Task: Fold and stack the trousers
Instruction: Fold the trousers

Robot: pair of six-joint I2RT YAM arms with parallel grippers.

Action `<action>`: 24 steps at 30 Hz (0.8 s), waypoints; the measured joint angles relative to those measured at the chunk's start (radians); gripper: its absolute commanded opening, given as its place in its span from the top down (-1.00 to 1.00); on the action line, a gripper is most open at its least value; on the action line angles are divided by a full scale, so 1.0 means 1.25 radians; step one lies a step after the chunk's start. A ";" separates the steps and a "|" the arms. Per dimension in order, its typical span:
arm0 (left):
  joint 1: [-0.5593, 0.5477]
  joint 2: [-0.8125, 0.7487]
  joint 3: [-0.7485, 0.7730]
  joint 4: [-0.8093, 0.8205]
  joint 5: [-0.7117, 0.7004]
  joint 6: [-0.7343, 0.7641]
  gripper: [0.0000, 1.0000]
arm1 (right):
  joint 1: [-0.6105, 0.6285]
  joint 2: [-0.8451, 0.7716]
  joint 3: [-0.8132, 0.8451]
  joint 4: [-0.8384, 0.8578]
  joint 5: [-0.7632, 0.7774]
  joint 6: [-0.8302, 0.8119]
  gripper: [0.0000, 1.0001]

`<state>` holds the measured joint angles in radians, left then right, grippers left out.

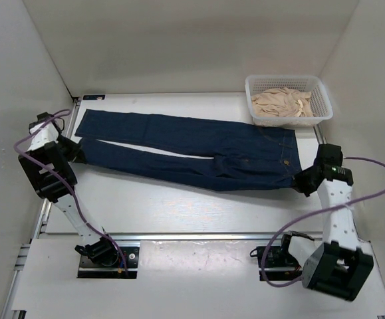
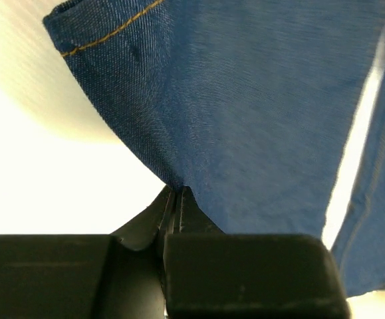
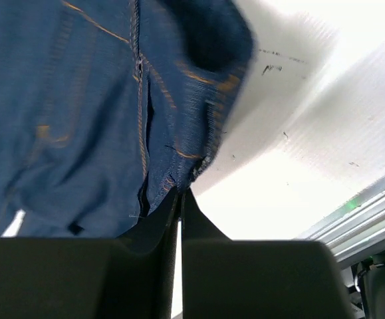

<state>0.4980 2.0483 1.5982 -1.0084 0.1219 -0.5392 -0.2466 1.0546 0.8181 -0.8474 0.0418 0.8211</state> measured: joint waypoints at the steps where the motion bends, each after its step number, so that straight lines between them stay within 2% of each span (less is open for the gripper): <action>1: -0.002 -0.011 0.003 -0.006 0.004 0.000 0.79 | 0.000 -0.027 0.009 -0.010 0.008 -0.001 1.00; 5: -0.003 -0.065 0.005 -0.023 0.019 -0.001 0.79 | 0.000 -0.098 0.006 -0.076 0.041 0.009 1.00; 11: -0.002 -0.108 0.005 -0.041 0.021 0.001 0.79 | 0.000 -0.112 0.007 -0.157 0.070 0.023 1.00; 18: 0.003 -0.196 0.003 -0.085 0.016 0.010 0.79 | 0.001 -0.110 0.154 -0.243 0.112 0.025 1.00; 20: -0.001 -0.215 0.029 -0.107 0.013 0.016 0.79 | 0.002 -0.110 0.178 -0.248 0.116 0.025 1.00; 24: -0.044 -0.188 0.157 -0.136 0.008 0.025 0.79 | 0.005 -0.081 0.188 -0.246 0.121 0.029 1.00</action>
<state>0.4431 1.8137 1.7939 -1.1786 0.1322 -0.5076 -0.2409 0.9531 1.0531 -1.1549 0.1925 0.8574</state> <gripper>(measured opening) 0.125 0.008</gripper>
